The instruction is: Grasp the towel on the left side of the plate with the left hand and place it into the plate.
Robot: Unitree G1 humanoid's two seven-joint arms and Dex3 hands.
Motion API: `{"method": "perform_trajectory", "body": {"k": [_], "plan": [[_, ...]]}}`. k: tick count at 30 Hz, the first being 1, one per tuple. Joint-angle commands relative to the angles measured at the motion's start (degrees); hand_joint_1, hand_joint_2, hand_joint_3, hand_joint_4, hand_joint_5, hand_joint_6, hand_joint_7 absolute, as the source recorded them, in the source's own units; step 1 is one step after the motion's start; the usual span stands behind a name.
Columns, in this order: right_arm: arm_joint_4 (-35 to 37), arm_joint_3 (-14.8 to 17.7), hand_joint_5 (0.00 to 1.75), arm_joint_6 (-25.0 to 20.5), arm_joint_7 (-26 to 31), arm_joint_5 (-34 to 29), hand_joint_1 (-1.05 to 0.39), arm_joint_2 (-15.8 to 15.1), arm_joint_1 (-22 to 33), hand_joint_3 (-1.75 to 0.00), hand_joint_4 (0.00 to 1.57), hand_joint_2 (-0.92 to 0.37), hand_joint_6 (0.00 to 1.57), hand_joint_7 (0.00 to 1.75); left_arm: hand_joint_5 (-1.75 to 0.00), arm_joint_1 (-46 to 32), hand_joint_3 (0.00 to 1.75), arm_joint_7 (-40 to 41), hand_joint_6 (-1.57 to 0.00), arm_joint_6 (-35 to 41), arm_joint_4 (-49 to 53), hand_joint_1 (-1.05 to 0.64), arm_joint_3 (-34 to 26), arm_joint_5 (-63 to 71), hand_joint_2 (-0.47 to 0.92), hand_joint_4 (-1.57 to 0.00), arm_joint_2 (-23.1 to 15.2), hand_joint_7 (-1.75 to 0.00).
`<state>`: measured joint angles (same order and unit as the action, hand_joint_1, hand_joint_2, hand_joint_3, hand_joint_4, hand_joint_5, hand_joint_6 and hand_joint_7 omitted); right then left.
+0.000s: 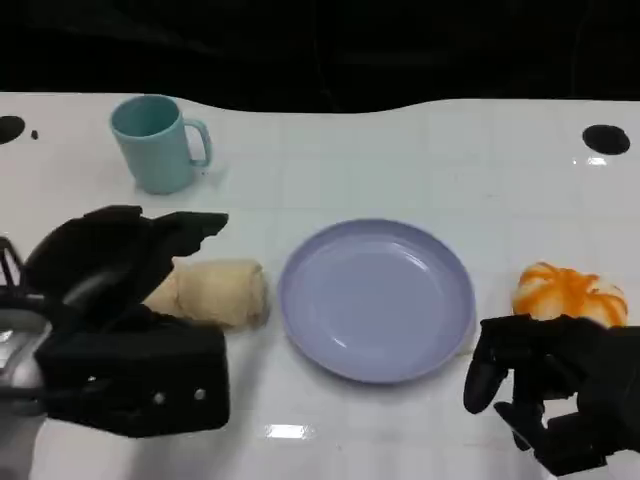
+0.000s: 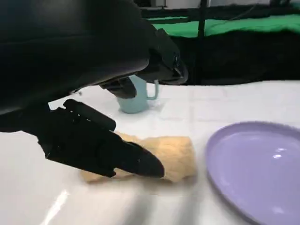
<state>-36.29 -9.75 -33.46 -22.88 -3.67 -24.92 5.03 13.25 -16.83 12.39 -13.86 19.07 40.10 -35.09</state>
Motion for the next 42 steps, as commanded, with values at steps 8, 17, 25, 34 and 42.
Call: {"method": "perform_trajectory", "body": {"k": [8,17,25,34,42], "plan": [[-1.16,0.01,1.68,-0.64,0.37,-0.31,0.03,-0.31,0.05,-1.01,0.69,-0.61,0.68,1.42,-0.22,10.64,0.00,-0.09,-0.43,-0.95,20.70,-0.59,8.17,10.92,0.87,-0.43,6.26,-0.02],[-0.65,-0.30,1.70,0.44,0.50,-0.40,0.02,-0.09,0.20,-1.03,0.71,-0.60,0.69,1.43,-0.14,19.87,0.02,4.40,-0.46,-6.90,45.35,-0.57,13.24,12.33,0.92,-0.60,11.48,0.00],[-0.72,-0.23,1.70,0.08,0.46,-0.37,0.02,-0.05,0.18,-1.05,0.70,-0.59,0.69,1.43,-0.17,23.77,0.08,13.56,-0.57,-10.45,62.19,-0.45,13.68,9.81,0.92,-0.73,16.01,-0.05],[-0.97,-0.05,1.71,0.38,0.35,-0.23,0.03,-0.14,0.38,-1.05,0.70,-0.58,0.69,1.43,-1.71,23.05,0.25,28.73,-0.87,-20.14,66.24,-0.23,12.25,6.42,0.92,-0.84,14.98,-1.11],[-1.62,-0.25,1.68,-1.27,0.39,-0.42,0.02,-0.22,0.16,-1.05,0.70,-0.59,0.69,1.42,-1.75,21.86,0.61,33.65,-0.59,-25.60,63.53,-0.22,10.11,4.30,0.77,-0.87,12.90,-1.74]]}}
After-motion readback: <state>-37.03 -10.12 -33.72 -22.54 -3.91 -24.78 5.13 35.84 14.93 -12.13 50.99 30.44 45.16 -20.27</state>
